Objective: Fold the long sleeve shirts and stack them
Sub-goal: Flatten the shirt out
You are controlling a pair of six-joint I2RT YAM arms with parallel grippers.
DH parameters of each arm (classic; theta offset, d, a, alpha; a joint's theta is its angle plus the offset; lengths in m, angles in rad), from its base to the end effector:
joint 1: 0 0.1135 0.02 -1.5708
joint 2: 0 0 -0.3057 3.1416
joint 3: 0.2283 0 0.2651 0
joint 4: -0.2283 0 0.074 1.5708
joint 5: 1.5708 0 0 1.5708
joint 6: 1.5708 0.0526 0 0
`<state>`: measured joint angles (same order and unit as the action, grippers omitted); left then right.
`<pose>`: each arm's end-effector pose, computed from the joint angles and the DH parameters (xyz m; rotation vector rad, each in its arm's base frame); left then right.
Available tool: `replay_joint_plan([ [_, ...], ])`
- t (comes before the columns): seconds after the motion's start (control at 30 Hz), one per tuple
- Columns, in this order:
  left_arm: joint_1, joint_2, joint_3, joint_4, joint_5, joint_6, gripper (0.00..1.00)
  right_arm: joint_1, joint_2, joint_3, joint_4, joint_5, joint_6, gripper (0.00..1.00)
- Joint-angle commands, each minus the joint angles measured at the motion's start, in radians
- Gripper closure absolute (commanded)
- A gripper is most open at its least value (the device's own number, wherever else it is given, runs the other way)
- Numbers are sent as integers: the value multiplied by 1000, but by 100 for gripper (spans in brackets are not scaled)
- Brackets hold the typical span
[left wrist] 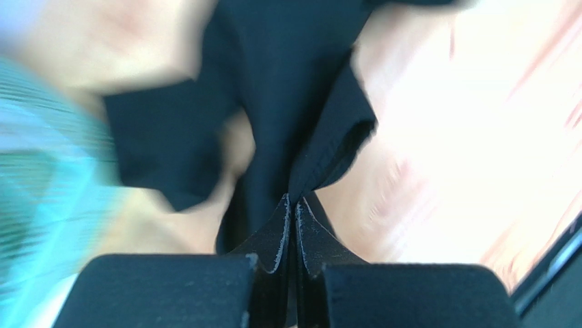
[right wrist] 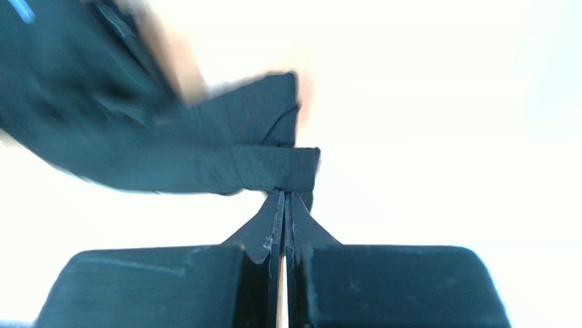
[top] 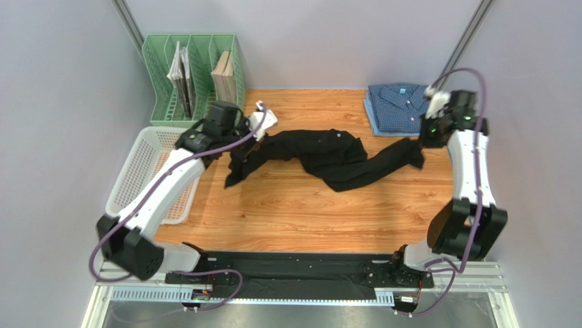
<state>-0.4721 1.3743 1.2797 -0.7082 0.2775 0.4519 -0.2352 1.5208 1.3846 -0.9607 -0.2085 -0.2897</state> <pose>0.2692 -0.1536 0.3590 1.1693 2.0500 -0.3387 0.3195 -0.0654 0.3316 -0.1381 2.6271 0.1010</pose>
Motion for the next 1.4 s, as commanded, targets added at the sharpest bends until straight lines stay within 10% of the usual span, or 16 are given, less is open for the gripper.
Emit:
replay_joint_plan([
  [0.0,29,-168,91,-45,98,-71,100,-102,-168,270,-79,-141,6,100],
  [0.37,118,-257,214,-42,115,-111,100,-432,-260,619,89,-302,214,100],
  [0.67,80,-469,-101,-307,465,344,100,-573,-349,579,226,-446,276,100],
  [0.8,-91,-364,-192,-506,318,453,48,-546,-341,475,169,-517,253,100],
  [1.07,-2,-187,-99,-165,290,162,37,-486,-398,153,-72,-552,-53,100],
  [1.37,4,452,320,-183,334,181,36,-472,-415,7,-89,-499,-112,100],
])
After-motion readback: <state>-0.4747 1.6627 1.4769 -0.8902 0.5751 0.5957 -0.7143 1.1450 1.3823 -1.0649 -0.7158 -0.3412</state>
